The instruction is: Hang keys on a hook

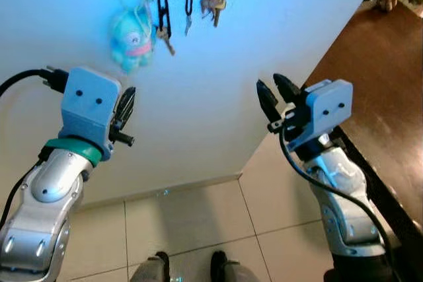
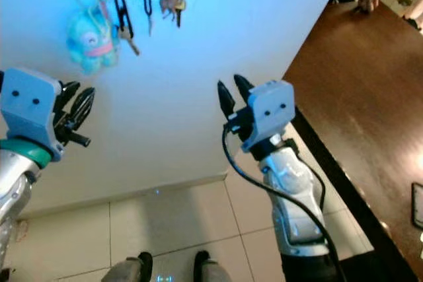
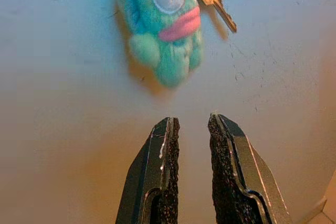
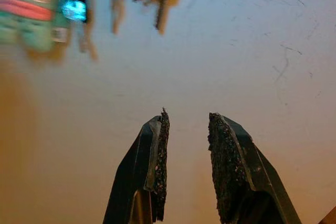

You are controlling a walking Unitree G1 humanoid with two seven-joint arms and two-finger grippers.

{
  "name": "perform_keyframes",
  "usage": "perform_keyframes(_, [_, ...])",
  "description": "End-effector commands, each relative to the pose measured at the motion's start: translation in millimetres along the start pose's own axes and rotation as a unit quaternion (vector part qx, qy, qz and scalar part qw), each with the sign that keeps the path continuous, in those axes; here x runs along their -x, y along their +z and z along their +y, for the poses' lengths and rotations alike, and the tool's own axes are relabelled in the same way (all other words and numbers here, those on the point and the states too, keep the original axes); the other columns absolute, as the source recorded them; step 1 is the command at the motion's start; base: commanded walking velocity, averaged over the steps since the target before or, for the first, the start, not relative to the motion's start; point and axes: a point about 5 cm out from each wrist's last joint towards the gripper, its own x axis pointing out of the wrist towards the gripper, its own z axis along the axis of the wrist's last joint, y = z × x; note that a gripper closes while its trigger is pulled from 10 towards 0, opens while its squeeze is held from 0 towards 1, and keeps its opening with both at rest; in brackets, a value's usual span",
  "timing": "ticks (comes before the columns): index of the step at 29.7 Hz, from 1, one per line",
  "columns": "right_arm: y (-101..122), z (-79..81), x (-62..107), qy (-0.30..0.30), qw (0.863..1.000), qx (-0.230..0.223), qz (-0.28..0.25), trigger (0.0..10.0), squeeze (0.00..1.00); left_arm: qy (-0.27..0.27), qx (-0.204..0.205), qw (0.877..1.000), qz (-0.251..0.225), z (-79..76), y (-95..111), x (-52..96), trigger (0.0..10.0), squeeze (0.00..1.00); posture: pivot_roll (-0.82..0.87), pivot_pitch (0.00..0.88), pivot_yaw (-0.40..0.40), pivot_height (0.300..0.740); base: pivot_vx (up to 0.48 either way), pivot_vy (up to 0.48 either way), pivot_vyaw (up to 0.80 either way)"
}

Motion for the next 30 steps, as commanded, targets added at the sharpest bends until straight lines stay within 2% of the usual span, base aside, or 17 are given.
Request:
perform_keyframes(1, [-2.5,-0.2,0.6,-0.004,1.0,-0.003,0.003,10.0,0.0,0.002,-0.001,1.0,0.0,0.8,-0.3,1.1,10.0,0.0,0.09,0.082,0.006,0.74,-0.375,0.0,0.0])
perform_keyframes(20, [-4.8,0.2,-0.8,-0.016,1.0,-0.017,0.009,10.0,0.0,0.002,-0.005,1.0,-0.001,3.1,0.2,-1.1,10.0,0.0,0.09,0.089,0.012,0.74,-0.382,0.0,0.0])
perform_keyframes(23, [-6.0,-0.2,-1.5,-0.019,0.999,-0.023,0.013,10.0,0.0,0.004,-0.004,1.0,-0.002,3.5,0.6,-1.6,10.0,0.0,0.09,0.091,0.011,0.74,-0.36,0.0,-0.63])
perform_keyframes(26, [-7.3,-1.4,-2.9,-0.023,0.999,-0.03,0.015,10.0,0.0,0.005,0.019,1.0,-0.001,2.3,1.7,-2.8,10.0,0.0,0.1,0.089,0.009,0.74,0.0,0.0,-0.8])
perform_keyframes(30, [-7.0,-1.6,-3.7,-0.024,0.999,-0.033,0.014,10.0,0.0,0.008,0.031,0.999,-0.003,2.3,3.1,-3.8,10.0,0.0,0.1,0.087,0.008,0.74,0.0,0.0,-0.8])
